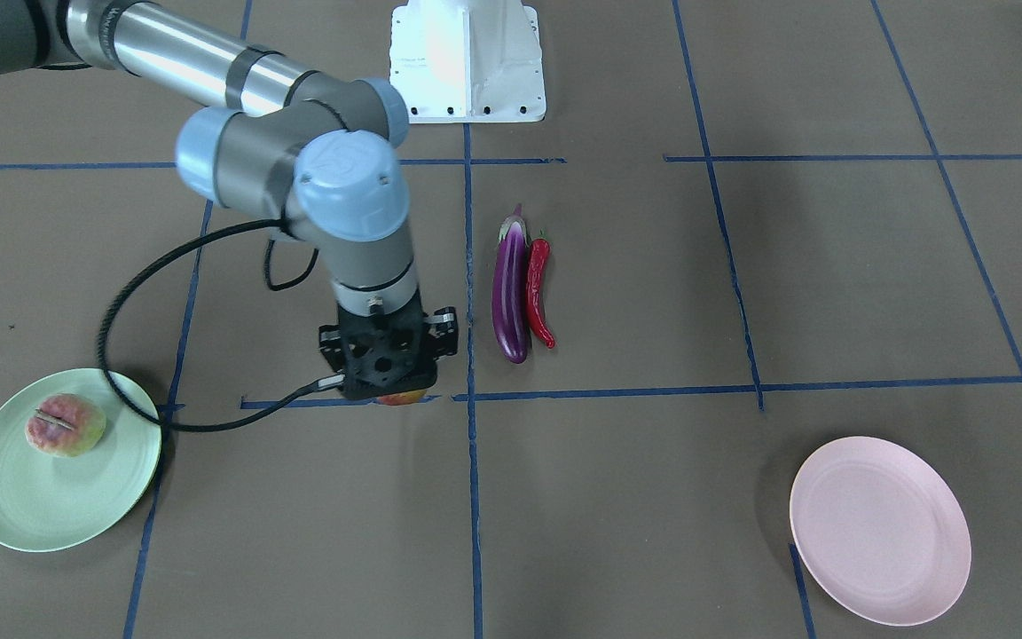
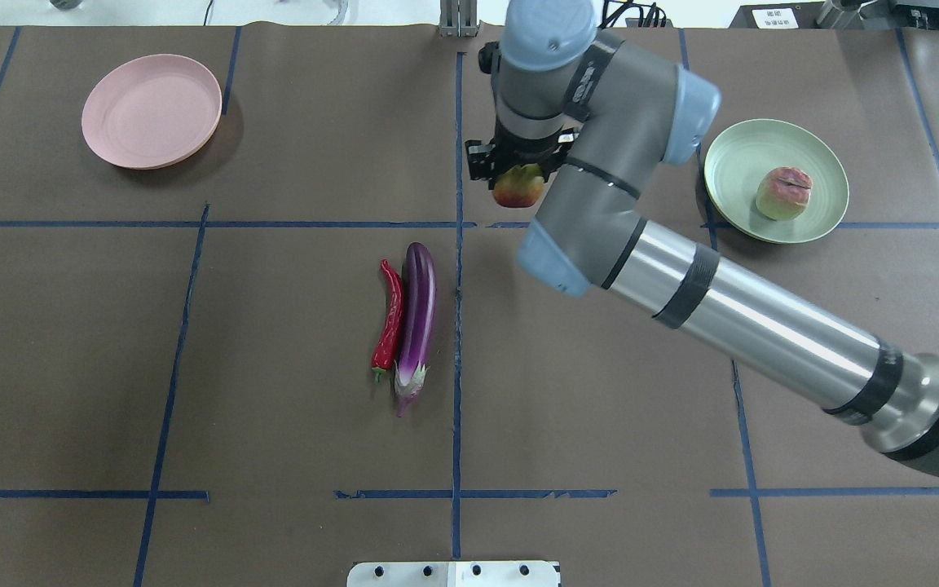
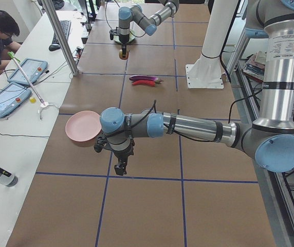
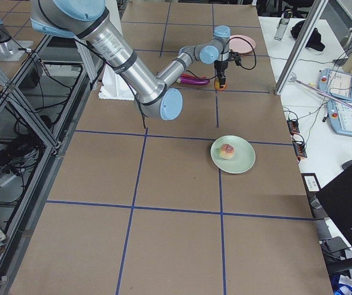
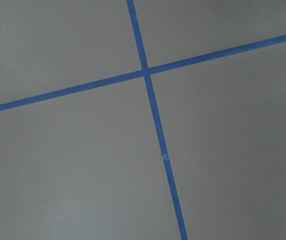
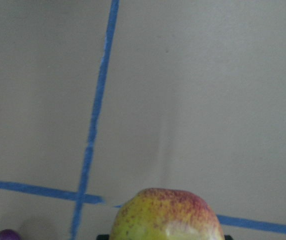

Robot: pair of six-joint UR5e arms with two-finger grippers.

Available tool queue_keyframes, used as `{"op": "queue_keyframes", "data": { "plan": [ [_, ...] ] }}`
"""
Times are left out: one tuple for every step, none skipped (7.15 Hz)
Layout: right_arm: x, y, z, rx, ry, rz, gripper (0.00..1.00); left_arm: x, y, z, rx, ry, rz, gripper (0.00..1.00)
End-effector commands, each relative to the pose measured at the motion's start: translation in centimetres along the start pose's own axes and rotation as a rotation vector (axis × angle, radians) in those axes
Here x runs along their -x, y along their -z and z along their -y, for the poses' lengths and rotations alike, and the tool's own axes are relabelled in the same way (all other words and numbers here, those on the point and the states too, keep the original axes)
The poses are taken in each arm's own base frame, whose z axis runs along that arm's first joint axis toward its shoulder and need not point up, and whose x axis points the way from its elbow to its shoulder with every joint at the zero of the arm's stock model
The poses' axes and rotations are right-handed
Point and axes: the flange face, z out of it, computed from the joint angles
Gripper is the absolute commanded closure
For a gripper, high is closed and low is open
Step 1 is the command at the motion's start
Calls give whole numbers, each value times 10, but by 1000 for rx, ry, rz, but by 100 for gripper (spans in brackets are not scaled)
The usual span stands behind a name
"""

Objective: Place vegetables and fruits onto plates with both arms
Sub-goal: 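Carry the pear to the green plate and release it beside the peach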

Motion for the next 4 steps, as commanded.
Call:
{"op": "queue_keyframes", "data": {
  "plan": [
    [-181,-17,20,11,187,-64,85,1,-1,-1,2,2,0,0],
    [-276,-27,13,16,244,-64,85,1,-2,-1,5,3,-1,0],
    [-322,-37,13,55,299,-64,85,2,-3,-1,5,5,-1,0],
    [-340,-54,15,77,295,-74,74,2,-3,-1,6,4,-2,0]
  ]
}}
